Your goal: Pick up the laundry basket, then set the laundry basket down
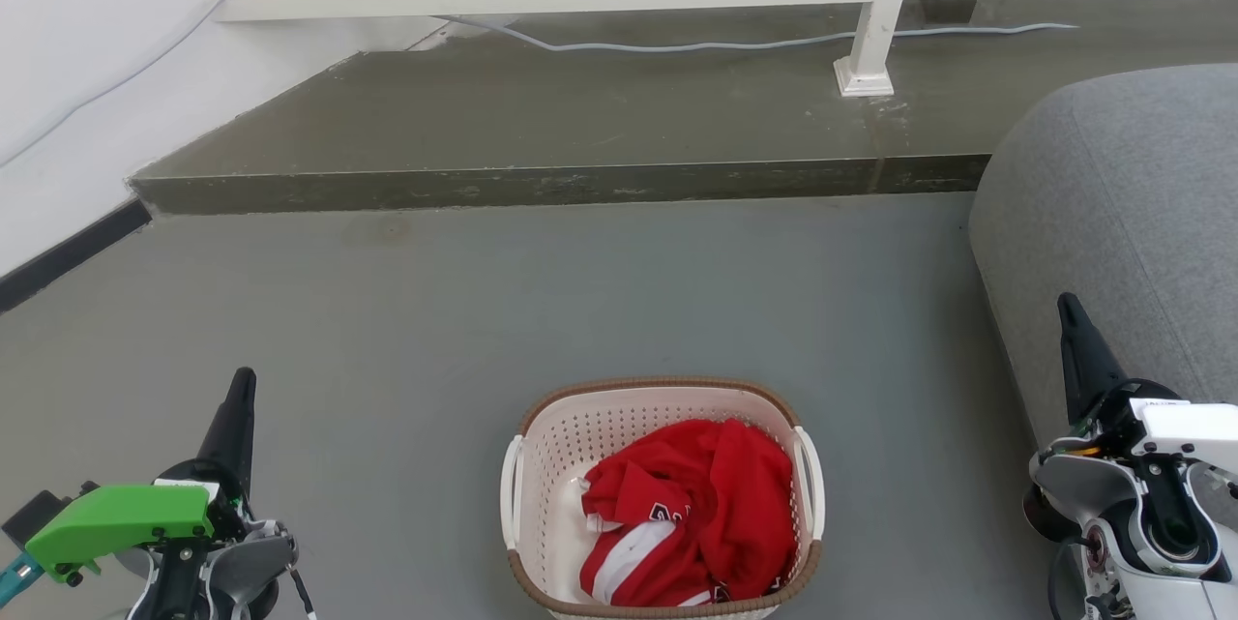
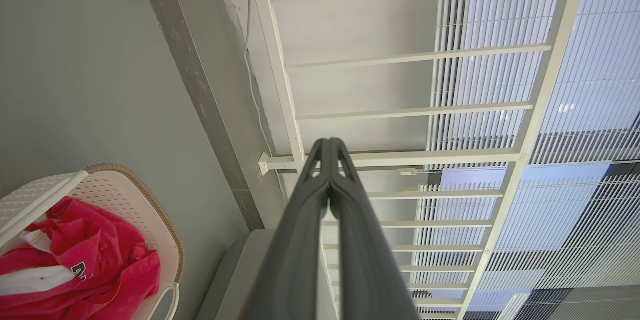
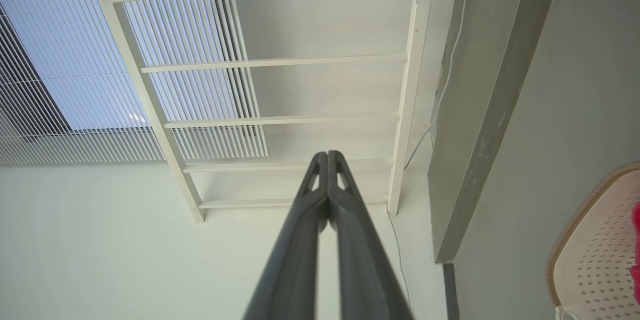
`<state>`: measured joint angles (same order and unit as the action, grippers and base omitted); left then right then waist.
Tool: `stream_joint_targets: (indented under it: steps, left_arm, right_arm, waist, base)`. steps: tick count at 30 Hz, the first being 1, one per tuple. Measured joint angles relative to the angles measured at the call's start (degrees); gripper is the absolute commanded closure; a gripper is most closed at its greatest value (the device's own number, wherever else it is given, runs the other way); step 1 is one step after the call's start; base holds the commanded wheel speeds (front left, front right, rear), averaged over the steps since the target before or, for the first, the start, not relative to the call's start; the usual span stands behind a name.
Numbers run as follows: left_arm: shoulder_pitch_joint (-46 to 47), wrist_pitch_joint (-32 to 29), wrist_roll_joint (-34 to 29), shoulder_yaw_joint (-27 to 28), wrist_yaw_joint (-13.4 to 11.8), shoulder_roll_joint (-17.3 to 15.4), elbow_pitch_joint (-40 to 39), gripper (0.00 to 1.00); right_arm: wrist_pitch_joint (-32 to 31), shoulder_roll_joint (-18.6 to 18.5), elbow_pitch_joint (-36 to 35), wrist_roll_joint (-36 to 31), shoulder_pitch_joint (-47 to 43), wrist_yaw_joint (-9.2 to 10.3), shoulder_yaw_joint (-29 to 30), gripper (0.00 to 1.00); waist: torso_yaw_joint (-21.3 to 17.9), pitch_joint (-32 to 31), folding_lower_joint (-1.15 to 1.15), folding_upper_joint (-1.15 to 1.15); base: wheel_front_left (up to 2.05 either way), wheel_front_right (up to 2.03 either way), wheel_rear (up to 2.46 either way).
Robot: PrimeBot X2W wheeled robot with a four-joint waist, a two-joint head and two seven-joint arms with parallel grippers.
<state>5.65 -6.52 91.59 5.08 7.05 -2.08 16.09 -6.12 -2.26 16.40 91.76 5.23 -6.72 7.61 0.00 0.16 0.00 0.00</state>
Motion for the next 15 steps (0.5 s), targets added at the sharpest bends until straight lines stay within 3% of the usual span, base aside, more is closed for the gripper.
stream_joint_targets:
  steps: [15]
  left_arm:
    - [-0.01,0.0,0.0,0.0,0.0,0.01,-0.04,1.0]
  right_arm:
    - [0.0,0.0,-0.03,0.0,0.0,0.0,0.0,1.0]
  waist:
    - [0.0,0.0,0.0,0.0]
  base:
    - [0.0,0.0,0.0]
